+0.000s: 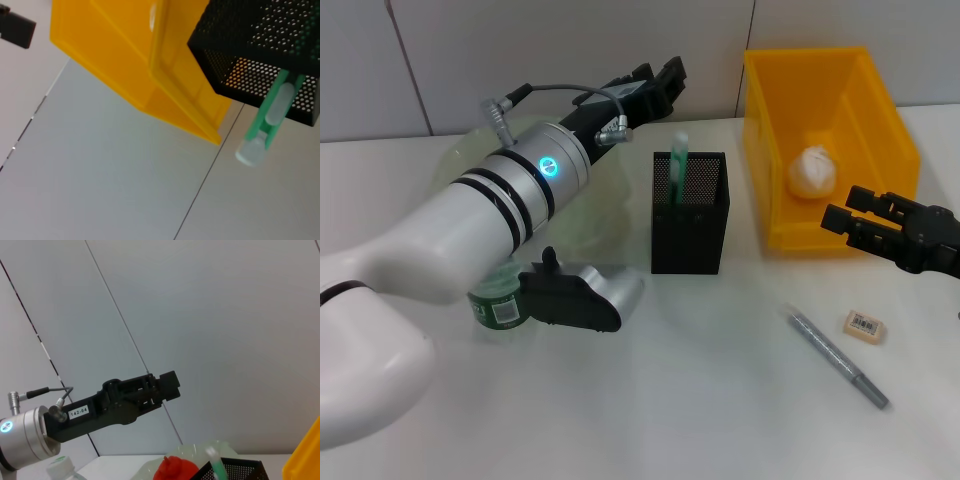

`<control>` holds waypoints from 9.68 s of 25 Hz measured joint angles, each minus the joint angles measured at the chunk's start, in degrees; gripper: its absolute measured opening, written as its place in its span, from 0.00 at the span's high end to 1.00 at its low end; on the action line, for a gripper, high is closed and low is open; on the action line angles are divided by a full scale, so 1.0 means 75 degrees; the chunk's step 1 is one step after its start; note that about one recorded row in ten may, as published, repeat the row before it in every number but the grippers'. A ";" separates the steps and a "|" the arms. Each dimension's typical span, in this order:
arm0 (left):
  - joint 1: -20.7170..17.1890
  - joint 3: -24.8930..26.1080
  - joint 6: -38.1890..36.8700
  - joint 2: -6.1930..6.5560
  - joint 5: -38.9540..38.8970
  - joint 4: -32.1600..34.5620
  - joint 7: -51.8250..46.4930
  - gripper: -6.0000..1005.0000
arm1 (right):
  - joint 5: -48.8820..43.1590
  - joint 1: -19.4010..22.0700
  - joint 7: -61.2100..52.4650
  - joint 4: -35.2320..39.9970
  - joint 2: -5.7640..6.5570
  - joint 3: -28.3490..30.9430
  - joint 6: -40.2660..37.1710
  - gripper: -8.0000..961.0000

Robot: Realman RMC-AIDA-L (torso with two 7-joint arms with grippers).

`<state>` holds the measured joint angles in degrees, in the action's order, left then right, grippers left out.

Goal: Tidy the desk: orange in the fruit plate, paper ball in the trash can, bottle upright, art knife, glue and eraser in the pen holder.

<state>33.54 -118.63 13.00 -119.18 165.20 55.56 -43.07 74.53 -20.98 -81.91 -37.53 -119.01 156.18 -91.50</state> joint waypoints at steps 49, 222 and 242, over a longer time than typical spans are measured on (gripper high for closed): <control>0.0325 0.1490 -0.1569 0.0056 -0.0779 0.2368 -1.3525 0.21 | -0.0001 0.0151 0.0212 -0.0012 0.0012 -0.0011 -0.0425 0.23; -0.2152 0.6712 -1.3815 0.0223 -1.0349 -0.0658 -0.4277 0.21 | -0.7950 -0.2748 -0.7835 -0.2860 0.0187 -0.5672 0.0587 0.26; -0.2152 0.6713 -1.3838 0.0177 -1.0343 -0.0706 -0.4267 0.21 | -0.7958 -0.2751 -0.7871 -0.2754 0.0150 -0.5672 0.0663 0.43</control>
<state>17.40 -68.29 -90.79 -117.85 87.63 50.27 -75.08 14.85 -41.61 -140.95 -58.18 -117.88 113.64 -86.53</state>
